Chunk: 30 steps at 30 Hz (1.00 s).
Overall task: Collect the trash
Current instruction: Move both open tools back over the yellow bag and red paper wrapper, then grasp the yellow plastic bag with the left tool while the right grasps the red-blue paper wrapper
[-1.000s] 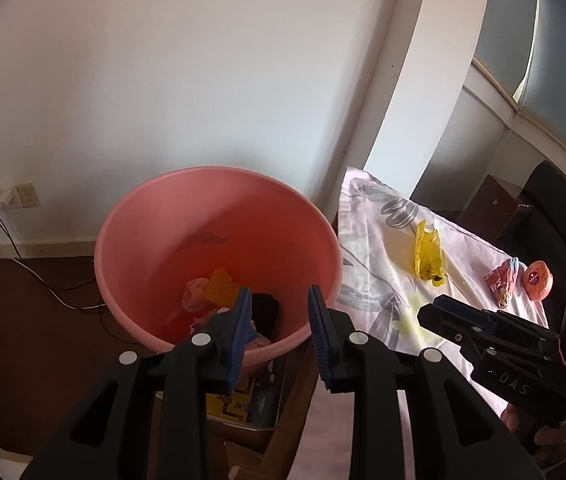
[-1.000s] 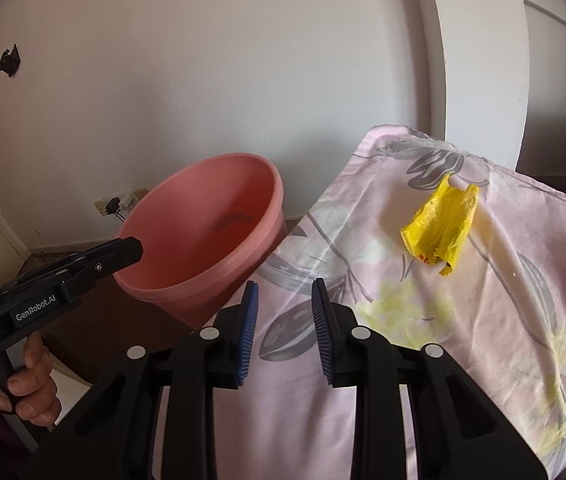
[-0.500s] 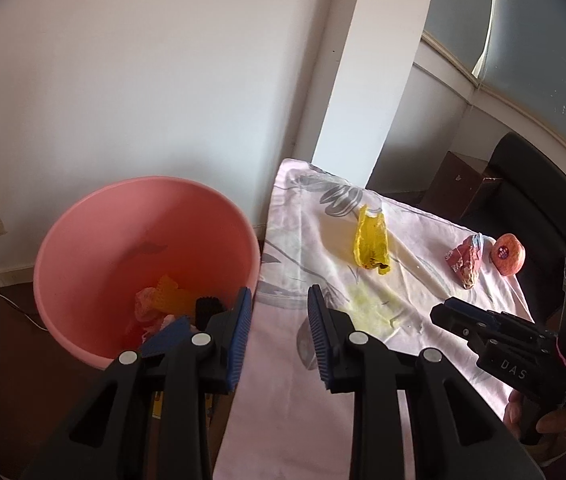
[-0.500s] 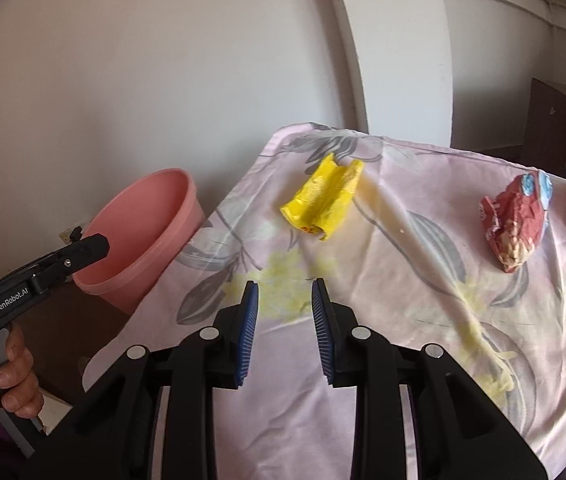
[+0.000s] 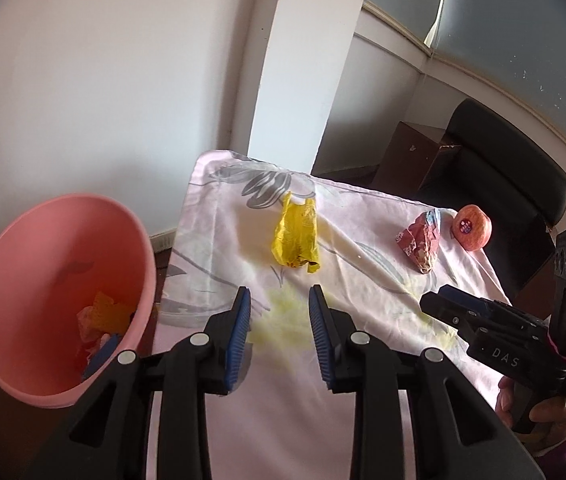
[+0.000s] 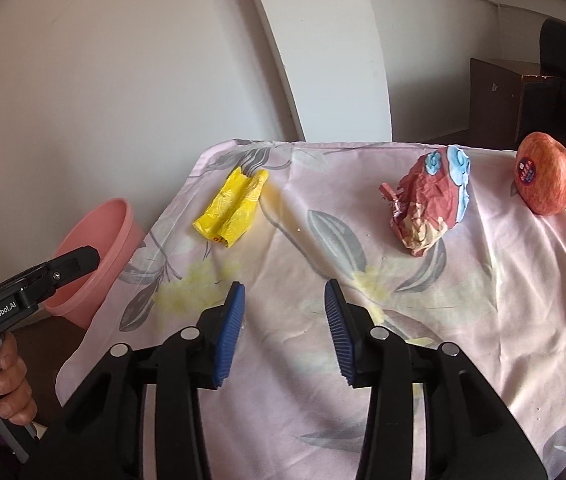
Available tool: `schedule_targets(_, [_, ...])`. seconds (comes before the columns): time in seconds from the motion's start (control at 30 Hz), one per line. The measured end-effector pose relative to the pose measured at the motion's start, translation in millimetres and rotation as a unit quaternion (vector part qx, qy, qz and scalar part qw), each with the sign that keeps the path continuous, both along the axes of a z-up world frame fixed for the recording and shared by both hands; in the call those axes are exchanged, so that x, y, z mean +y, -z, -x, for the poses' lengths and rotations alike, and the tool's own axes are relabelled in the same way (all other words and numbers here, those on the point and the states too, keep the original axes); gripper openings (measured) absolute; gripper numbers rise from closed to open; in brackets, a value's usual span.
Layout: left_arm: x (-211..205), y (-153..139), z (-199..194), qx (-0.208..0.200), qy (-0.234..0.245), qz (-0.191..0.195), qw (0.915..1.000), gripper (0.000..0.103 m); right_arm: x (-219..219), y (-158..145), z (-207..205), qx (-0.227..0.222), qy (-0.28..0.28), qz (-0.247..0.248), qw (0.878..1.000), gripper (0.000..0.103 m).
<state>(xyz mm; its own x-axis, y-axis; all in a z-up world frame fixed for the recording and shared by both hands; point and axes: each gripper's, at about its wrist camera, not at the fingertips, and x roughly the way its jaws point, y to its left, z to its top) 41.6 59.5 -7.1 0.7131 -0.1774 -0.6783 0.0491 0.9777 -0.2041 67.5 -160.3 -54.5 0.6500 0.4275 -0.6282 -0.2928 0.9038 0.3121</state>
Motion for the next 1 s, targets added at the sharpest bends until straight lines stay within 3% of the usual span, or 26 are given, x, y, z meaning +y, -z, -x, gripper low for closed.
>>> schedule_targets(0.53, [-52,26,-71,0.015,0.053,-0.02,0.9983,0.031,-47,9,-14,0.007,0.07,-0.008,0.998,0.042])
schedule_targets(0.93, [-54,59,-114,0.051,0.041,-0.039,0.9971,0.031,-64,17,-32,0.021,0.097,-0.011,0.995,0.042])
schedule_targets(1.0, [-53,63,-116,0.057,0.039,-0.038,0.9969,0.026,-65,17,-35,0.021,0.102,-0.011,0.995,0.042])
